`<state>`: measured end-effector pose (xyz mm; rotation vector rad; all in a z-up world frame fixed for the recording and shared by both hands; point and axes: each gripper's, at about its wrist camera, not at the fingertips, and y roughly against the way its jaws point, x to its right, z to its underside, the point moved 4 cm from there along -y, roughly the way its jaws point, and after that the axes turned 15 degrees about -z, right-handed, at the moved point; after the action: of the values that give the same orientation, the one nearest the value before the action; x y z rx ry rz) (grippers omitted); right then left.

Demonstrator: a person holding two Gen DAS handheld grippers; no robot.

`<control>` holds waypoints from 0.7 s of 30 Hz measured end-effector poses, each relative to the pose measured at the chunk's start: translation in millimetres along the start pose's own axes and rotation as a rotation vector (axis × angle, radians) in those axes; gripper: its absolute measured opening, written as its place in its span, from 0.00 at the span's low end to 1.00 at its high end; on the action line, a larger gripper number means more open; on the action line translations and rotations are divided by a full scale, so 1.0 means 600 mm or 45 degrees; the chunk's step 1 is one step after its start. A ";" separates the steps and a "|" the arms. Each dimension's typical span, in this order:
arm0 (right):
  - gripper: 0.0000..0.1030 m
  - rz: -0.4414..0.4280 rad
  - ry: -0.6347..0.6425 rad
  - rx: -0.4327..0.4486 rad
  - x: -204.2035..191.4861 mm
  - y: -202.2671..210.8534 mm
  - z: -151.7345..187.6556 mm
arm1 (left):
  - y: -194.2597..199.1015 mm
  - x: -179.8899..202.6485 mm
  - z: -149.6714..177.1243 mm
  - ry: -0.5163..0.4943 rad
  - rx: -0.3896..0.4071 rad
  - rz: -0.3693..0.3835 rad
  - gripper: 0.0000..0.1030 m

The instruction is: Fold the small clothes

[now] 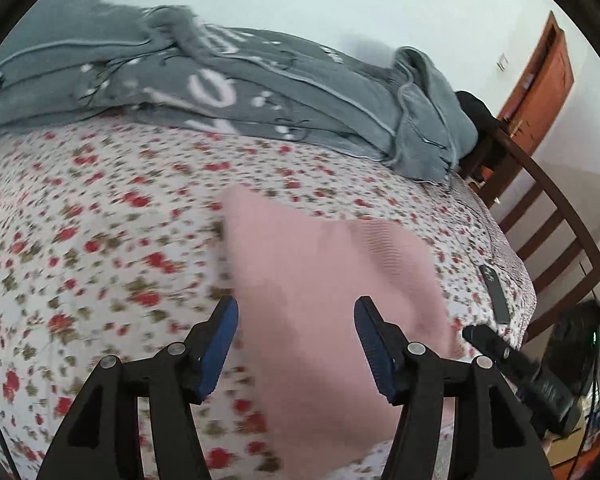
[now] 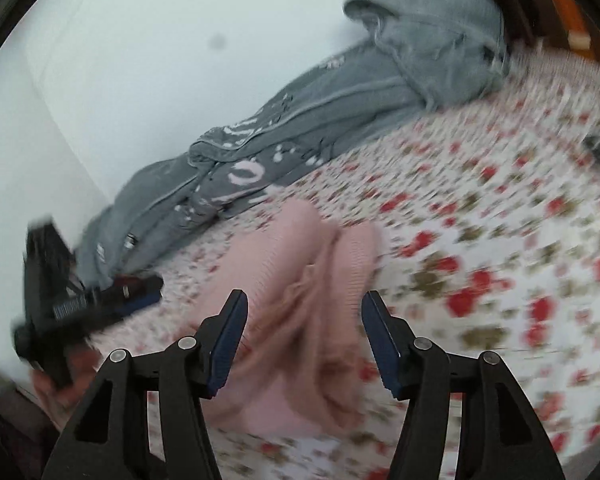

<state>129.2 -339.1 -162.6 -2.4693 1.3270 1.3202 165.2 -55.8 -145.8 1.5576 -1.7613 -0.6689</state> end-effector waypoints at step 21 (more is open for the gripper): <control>0.24 0.201 0.152 -0.054 0.032 -0.068 0.014 | -0.020 -0.031 0.041 -0.214 0.046 0.025 0.58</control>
<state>157.4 -323.1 -194.8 -2.5546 1.5665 1.2602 154.7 -40.7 -173.6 1.5442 -1.9185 -0.7818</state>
